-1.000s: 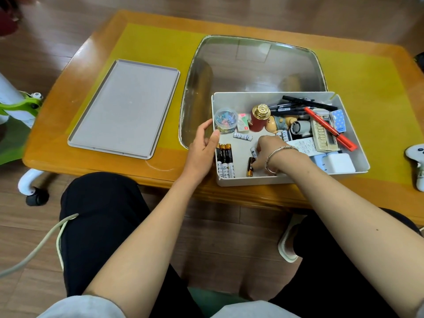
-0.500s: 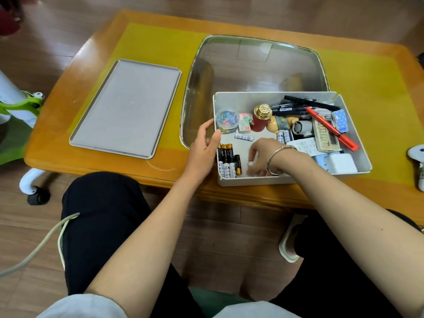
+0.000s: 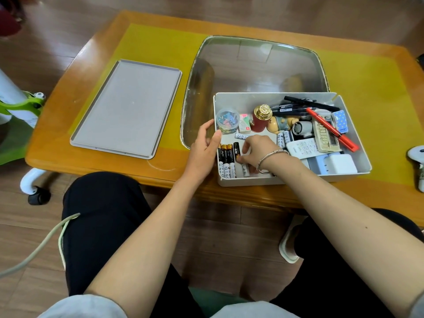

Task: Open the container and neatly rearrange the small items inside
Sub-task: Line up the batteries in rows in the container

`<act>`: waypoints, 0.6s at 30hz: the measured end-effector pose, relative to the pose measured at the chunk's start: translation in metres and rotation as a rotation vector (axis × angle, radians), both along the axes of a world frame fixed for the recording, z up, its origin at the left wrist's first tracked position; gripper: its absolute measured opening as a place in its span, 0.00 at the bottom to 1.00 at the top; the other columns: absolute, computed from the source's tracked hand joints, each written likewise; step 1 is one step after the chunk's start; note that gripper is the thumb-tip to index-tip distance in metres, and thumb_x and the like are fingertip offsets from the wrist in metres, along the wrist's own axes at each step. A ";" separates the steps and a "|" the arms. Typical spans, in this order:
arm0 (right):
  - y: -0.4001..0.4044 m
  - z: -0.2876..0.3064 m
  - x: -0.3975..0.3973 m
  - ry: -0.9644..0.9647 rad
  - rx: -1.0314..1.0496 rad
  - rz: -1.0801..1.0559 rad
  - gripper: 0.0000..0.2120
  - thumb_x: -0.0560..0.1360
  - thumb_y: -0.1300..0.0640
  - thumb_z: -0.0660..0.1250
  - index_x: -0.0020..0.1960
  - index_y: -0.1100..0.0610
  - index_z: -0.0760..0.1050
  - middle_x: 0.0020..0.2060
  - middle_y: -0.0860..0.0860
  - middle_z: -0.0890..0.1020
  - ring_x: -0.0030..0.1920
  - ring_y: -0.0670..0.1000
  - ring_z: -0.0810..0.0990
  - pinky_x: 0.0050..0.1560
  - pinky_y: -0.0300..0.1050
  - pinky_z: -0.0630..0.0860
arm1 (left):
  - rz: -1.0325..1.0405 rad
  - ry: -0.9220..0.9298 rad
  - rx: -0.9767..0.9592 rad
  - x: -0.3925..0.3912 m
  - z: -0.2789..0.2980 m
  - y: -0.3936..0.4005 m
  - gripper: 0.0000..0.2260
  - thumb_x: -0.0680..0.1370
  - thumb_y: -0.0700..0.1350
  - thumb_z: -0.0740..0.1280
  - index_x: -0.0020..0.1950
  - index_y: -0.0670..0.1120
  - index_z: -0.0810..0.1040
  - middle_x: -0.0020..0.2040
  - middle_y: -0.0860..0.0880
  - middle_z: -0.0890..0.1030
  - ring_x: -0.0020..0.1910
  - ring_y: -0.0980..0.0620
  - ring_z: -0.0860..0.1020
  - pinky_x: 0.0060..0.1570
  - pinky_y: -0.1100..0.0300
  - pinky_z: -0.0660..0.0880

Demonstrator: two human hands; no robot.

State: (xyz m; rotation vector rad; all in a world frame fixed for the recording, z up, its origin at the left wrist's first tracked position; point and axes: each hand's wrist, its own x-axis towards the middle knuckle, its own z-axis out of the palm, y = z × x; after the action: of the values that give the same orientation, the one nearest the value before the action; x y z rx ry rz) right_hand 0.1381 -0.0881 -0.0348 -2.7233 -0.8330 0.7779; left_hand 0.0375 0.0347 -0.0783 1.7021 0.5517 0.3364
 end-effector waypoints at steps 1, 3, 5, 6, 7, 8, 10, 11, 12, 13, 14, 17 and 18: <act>0.001 -0.001 -0.001 -0.014 0.019 -0.007 0.14 0.71 0.51 0.72 0.48 0.60 0.76 0.42 0.58 0.83 0.43 0.57 0.81 0.50 0.53 0.79 | -0.001 0.000 0.007 0.000 0.000 0.000 0.19 0.81 0.55 0.59 0.71 0.53 0.64 0.45 0.62 0.78 0.50 0.52 0.80 0.47 0.43 0.79; 0.001 -0.001 -0.002 0.012 0.028 -0.019 0.13 0.70 0.51 0.73 0.47 0.59 0.76 0.40 0.56 0.83 0.41 0.55 0.81 0.50 0.52 0.79 | -0.002 0.000 0.023 -0.001 0.001 0.001 0.19 0.81 0.55 0.58 0.72 0.52 0.64 0.47 0.63 0.77 0.51 0.54 0.80 0.47 0.47 0.80; -0.001 0.000 -0.001 0.091 0.019 -0.039 0.17 0.68 0.52 0.76 0.50 0.58 0.74 0.39 0.55 0.83 0.38 0.53 0.82 0.48 0.50 0.80 | -0.005 -0.011 0.026 0.000 0.001 0.000 0.19 0.81 0.54 0.58 0.72 0.52 0.64 0.48 0.66 0.76 0.49 0.62 0.79 0.43 0.57 0.81; -0.002 0.001 -0.001 0.151 0.024 -0.061 0.20 0.67 0.54 0.77 0.53 0.57 0.72 0.39 0.55 0.83 0.36 0.52 0.83 0.46 0.50 0.81 | -0.006 -0.016 0.026 0.000 0.000 0.000 0.19 0.81 0.53 0.58 0.72 0.52 0.64 0.48 0.66 0.76 0.48 0.65 0.79 0.41 0.61 0.80; -0.003 0.003 -0.002 0.208 0.031 -0.082 0.22 0.66 0.57 0.77 0.55 0.56 0.70 0.40 0.55 0.83 0.35 0.52 0.84 0.45 0.49 0.81 | -0.005 -0.020 0.021 -0.001 0.000 0.000 0.19 0.81 0.53 0.58 0.71 0.52 0.64 0.47 0.66 0.77 0.46 0.66 0.79 0.40 0.63 0.80; -0.004 0.004 -0.002 0.240 0.028 -0.085 0.25 0.66 0.60 0.77 0.58 0.56 0.69 0.42 0.55 0.83 0.36 0.53 0.84 0.45 0.50 0.82 | -0.004 -0.022 0.014 -0.001 0.000 0.000 0.19 0.82 0.53 0.58 0.71 0.51 0.64 0.47 0.65 0.77 0.46 0.66 0.79 0.39 0.63 0.80; -0.005 0.008 -0.004 0.237 -0.022 -0.034 0.28 0.65 0.61 0.76 0.62 0.57 0.69 0.49 0.56 0.81 0.44 0.55 0.82 0.49 0.52 0.80 | -0.004 -0.025 0.001 -0.001 0.001 0.000 0.19 0.82 0.53 0.58 0.71 0.51 0.64 0.47 0.64 0.78 0.45 0.66 0.79 0.38 0.63 0.80; -0.005 0.009 -0.005 0.232 -0.048 -0.010 0.29 0.65 0.60 0.76 0.63 0.58 0.68 0.52 0.56 0.81 0.46 0.56 0.81 0.51 0.52 0.80 | -0.006 -0.027 -0.005 -0.001 0.001 0.000 0.19 0.82 0.53 0.59 0.71 0.51 0.64 0.47 0.64 0.78 0.45 0.67 0.79 0.38 0.64 0.80; -0.004 0.010 -0.006 0.230 -0.060 -0.003 0.31 0.65 0.60 0.76 0.64 0.58 0.67 0.53 0.56 0.80 0.47 0.56 0.80 0.51 0.53 0.79 | -0.007 -0.029 -0.007 -0.001 0.001 0.000 0.19 0.82 0.53 0.59 0.71 0.51 0.64 0.47 0.64 0.77 0.46 0.67 0.79 0.38 0.65 0.79; -0.003 0.011 -0.007 0.231 -0.054 -0.010 0.33 0.65 0.61 0.76 0.66 0.58 0.65 0.53 0.56 0.80 0.49 0.56 0.80 0.52 0.53 0.79 | -0.007 -0.028 -0.005 -0.001 0.002 0.000 0.19 0.82 0.53 0.59 0.71 0.51 0.64 0.48 0.64 0.77 0.46 0.67 0.79 0.38 0.65 0.79; -0.002 0.012 -0.008 0.229 -0.034 -0.024 0.36 0.65 0.62 0.76 0.68 0.58 0.63 0.54 0.56 0.79 0.50 0.57 0.80 0.52 0.54 0.79 | -0.005 -0.027 -0.002 -0.001 0.002 0.000 0.19 0.82 0.53 0.59 0.71 0.51 0.64 0.47 0.64 0.77 0.46 0.67 0.79 0.38 0.64 0.79; -0.001 0.012 -0.011 0.208 0.032 -0.038 0.44 0.65 0.66 0.73 0.74 0.55 0.55 0.51 0.57 0.80 0.48 0.57 0.81 0.50 0.54 0.80 | -0.001 -0.025 0.003 -0.001 0.002 0.000 0.19 0.82 0.53 0.59 0.72 0.51 0.64 0.47 0.63 0.78 0.45 0.65 0.79 0.39 0.61 0.80; -0.001 0.012 -0.011 0.209 0.043 -0.028 0.45 0.65 0.67 0.72 0.75 0.54 0.53 0.49 0.57 0.82 0.47 0.56 0.82 0.49 0.54 0.80 | 0.000 -0.022 0.005 -0.001 0.002 0.000 0.19 0.82 0.53 0.59 0.72 0.51 0.64 0.47 0.63 0.78 0.45 0.65 0.79 0.40 0.59 0.81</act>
State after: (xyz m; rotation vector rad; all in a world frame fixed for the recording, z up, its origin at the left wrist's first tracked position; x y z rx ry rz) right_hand 0.1274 -0.0887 -0.0227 -2.5546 -0.7547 1.0050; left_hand 0.0367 0.0344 -0.0767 1.7015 0.5348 0.3563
